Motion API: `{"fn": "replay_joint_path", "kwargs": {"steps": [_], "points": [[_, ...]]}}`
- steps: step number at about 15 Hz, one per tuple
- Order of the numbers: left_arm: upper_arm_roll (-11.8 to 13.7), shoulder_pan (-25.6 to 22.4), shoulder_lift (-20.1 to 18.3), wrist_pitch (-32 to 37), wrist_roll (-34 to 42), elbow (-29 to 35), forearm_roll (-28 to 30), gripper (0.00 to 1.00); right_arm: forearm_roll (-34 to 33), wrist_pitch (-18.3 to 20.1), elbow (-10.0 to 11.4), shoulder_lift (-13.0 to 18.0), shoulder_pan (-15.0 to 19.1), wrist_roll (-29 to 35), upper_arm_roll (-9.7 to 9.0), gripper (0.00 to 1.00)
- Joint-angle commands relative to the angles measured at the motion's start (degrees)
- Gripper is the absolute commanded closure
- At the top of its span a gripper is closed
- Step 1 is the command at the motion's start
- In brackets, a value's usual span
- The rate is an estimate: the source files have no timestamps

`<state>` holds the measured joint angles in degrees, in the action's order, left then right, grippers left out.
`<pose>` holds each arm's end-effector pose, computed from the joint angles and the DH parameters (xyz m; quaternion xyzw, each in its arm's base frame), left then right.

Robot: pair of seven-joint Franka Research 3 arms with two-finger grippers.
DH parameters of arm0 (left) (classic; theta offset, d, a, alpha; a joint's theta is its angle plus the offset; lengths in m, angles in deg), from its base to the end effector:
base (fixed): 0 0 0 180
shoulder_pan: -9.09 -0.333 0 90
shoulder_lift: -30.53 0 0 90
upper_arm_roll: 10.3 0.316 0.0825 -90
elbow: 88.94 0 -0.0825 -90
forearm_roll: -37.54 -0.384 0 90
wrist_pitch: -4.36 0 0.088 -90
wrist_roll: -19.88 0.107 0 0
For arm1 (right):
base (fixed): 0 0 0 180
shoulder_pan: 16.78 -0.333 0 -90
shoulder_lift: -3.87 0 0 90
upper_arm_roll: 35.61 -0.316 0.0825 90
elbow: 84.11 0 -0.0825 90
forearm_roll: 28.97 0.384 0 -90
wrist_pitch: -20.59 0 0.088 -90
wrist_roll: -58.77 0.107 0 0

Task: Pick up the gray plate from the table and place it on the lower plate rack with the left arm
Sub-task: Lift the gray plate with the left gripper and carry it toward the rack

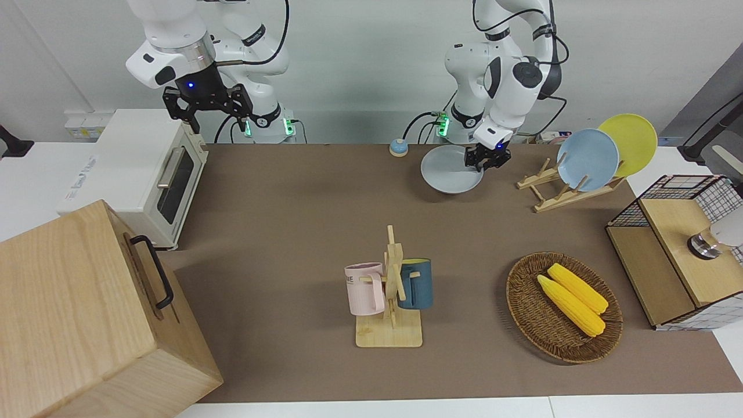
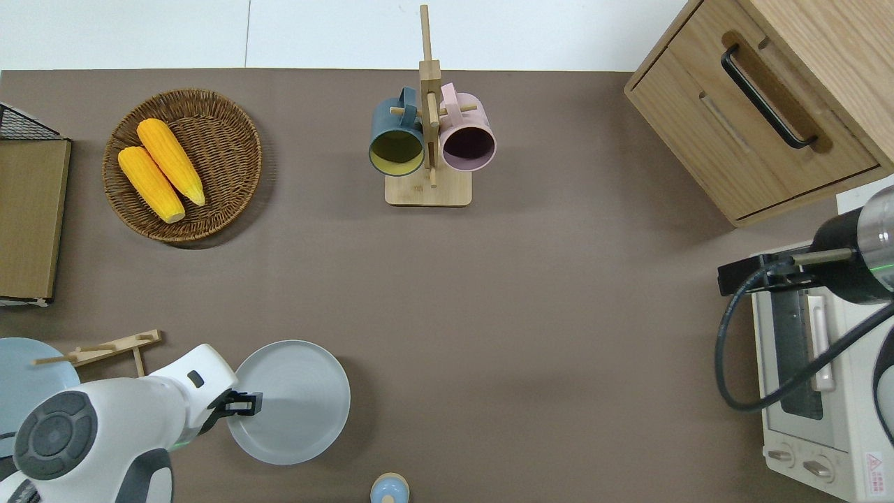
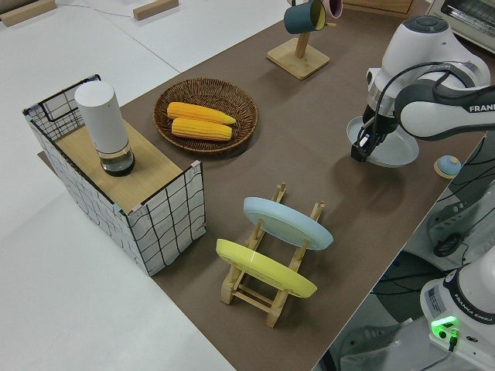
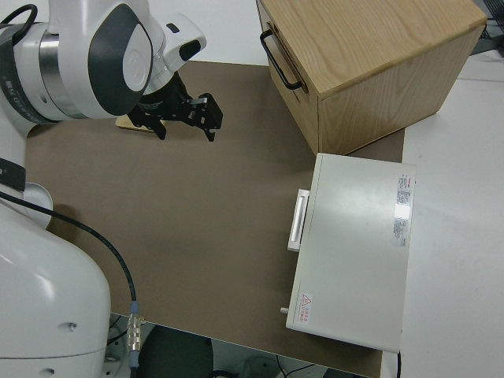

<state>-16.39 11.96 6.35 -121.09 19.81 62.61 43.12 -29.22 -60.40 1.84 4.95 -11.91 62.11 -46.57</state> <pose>0.3807 -0.0619 0.3768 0.9987 -0.0436 -0.0184 0.0161 0.5292 0.0571 0.6541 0.9991 0.0236 -0.0336 0.0067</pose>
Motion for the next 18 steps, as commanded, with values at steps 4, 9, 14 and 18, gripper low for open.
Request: {"fn": "replay_joint_path", "kwargs": {"steps": [4, 9, 14, 18], "points": [[0.02, -4.44, -4.82, 13.72, 0.25, -8.53, -9.6, 1.0, 0.43, 0.83, -0.35, 0.14, 0.41, 0.01, -0.38, 0.011], [0.02, -6.91, -5.09, 19.88, -0.01, -14.51, -17.52, 1.0, 0.43, 0.83, -0.35, 0.14, 0.41, 0.01, -0.29, 0.011], [-0.07, -7.79, -5.0, 21.73, -0.19, -16.72, -29.03, 1.0, 0.43, 0.83, -0.35, 0.14, 0.41, -0.08, -0.29, 0.011], [0.02, -7.79, -5.09, 22.17, -1.07, -17.33, -38.0, 1.0, 0.43, 0.83, -0.35, 0.14, 0.41, 0.01, -0.38, 0.011]]}}
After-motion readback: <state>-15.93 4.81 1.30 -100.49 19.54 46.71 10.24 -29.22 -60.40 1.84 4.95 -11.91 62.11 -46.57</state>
